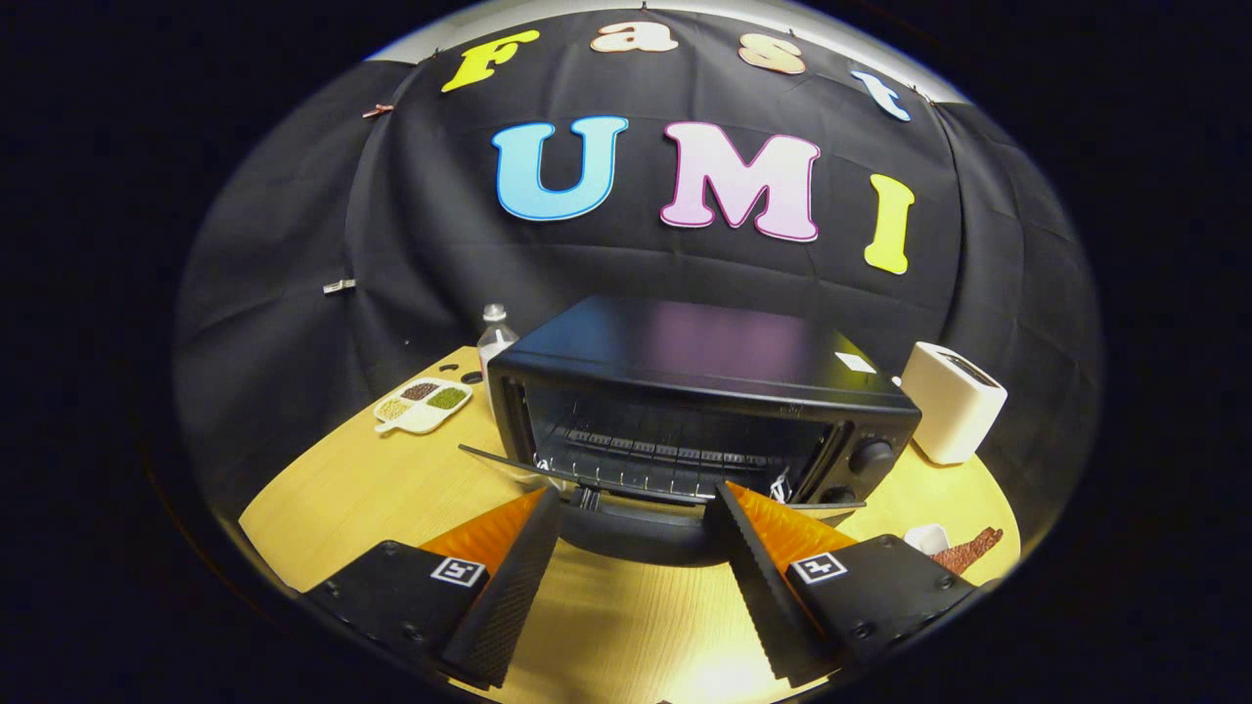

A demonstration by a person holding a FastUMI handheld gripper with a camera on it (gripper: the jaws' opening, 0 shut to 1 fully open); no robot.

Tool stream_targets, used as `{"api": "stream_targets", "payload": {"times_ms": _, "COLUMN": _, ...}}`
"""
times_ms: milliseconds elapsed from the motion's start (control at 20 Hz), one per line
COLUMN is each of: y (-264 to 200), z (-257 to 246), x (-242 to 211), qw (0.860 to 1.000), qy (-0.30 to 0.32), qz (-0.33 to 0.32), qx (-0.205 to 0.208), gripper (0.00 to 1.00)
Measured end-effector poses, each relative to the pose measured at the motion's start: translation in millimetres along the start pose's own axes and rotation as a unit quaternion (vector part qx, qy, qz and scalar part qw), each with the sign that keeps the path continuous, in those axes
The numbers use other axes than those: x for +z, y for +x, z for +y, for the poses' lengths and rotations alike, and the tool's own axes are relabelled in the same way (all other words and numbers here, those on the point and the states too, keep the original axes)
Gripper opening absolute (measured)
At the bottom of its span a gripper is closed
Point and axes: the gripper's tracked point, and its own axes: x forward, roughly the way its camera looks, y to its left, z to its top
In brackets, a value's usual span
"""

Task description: Open the toaster oven, put the food inside, and close the toaster oven door.

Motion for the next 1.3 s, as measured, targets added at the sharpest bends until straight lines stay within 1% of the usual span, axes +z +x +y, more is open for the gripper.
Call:
{"api": "stream_targets", "payload": {"times_ms": 100, "y": -6.4, "z": 2.4, "x": -11.8, "qw": 1.0, "qy": 0.012, "qz": 0.014, "qx": 0.005, "gripper": 0.97}}
{"api": "stream_targets", "payload": {"times_ms": 300, "y": -21.0, "z": 8.2, "x": -43.7, "qw": 0.998, "qy": 0.015, "qz": 0.052, "qx": 0.012, "gripper": 0.97}}
{"api": "stream_targets", "payload": {"times_ms": 350, "y": -23.5, "z": 11.4, "x": -53.8, "qw": 0.997, "qy": 0.024, "qz": 0.067, "qx": 0.019, "gripper": 0.97}}
{"api": "stream_targets", "payload": {"times_ms": 450, "y": -22.3, "z": 23.3, "x": -87.5, "qw": 0.99, "qy": 0.051, "qz": 0.125, "qx": 0.037, "gripper": 0.95}}
{"api": "stream_targets", "payload": {"times_ms": 550, "y": -31.5, "z": 25.8, "x": -125.2, "qw": 0.978, "qy": 0.072, "qz": 0.191, "qx": 0.046, "gripper": 0.96}}
{"api": "stream_targets", "payload": {"times_ms": 600, "y": -35.0, "z": 24.3, "x": -134.0, "qw": 0.976, "qy": 0.083, "qz": 0.196, "qx": 0.042, "gripper": 0.96}}
{"api": "stream_targets", "payload": {"times_ms": 700, "y": -41.7, "z": 17.4, "x": -132.4, "qw": 0.978, "qy": 0.088, "qz": 0.183, "qx": 0.038, "gripper": 0.98}}
{"api": "stream_targets", "payload": {"times_ms": 900, "y": -59.2, "z": 10.3, "x": -116.9, "qw": 0.986, "qy": 0.057, "qz": 0.148, "qx": 0.049, "gripper": 0.98}}
{"api": "stream_targets", "payload": {"times_ms": 1100, "y": -80.1, "z": -8.2, "x": -85.9, "qw": 0.992, "qy": 0.036, "qz": 0.107, "qx": 0.053, "gripper": 0.99}}
{"api": "stream_targets", "payload": {"times_ms": 1300, "y": -99.7, "z": -50.3, "x": -40.2, "qw": 0.998, "qy": 0.027, "qz": 0.056, "qx": 0.032, "gripper": 0.99}}
